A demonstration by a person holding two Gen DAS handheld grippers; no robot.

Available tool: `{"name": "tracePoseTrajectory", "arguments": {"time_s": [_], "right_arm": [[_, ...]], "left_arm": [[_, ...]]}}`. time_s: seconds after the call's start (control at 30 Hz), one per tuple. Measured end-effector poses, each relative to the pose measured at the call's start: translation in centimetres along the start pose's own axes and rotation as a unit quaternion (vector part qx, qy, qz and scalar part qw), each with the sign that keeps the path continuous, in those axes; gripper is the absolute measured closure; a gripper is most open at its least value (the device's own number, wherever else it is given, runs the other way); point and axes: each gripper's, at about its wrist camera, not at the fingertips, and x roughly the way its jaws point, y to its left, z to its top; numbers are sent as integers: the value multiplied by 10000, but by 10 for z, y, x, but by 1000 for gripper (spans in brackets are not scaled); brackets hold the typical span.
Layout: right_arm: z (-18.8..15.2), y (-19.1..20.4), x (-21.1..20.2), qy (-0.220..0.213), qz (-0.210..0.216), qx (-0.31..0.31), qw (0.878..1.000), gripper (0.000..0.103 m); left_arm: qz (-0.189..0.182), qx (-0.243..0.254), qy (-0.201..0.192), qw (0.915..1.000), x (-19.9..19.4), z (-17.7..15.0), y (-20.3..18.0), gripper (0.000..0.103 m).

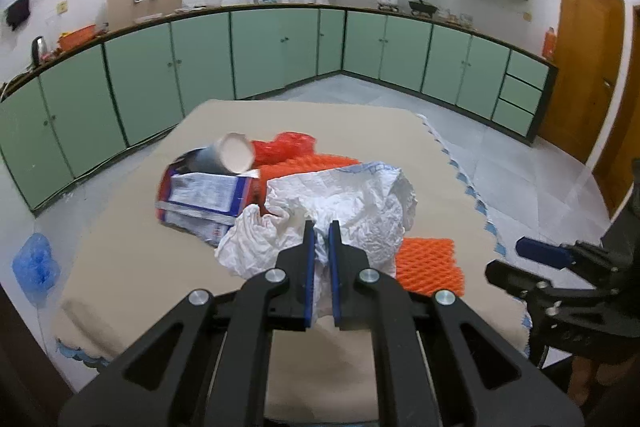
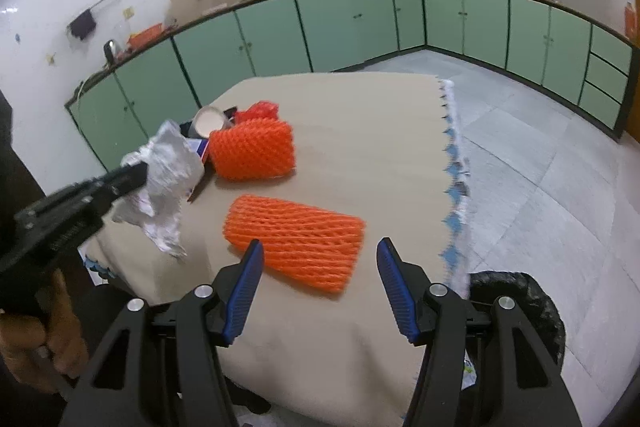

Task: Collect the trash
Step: 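Grasp the orange foam net with the right gripper while the left holds the tissue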

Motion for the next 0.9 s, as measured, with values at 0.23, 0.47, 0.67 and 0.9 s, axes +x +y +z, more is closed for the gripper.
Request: {"name": "tracePoseTrajectory", "arguments": {"time_s": [0.23, 0.47, 0.67, 0.9], "right_arm": [[-1, 24, 36, 244, -43, -273, 9993, 30], [-8, 37, 76, 566, -281, -614, 9961, 16], [-6, 21, 89, 755, -298, -404, 9959, 80], [2, 4, 65, 605, -152, -169, 9979, 86]], "left_arm": [[208, -279, 1, 9994, -1, -5, 38, 98], [156, -420, 157, 9989, 13, -10, 54, 98], [119, -437, 188, 9988, 18, -10, 56, 98], [45, -364, 183, 9992, 16, -9, 45, 98]]}}
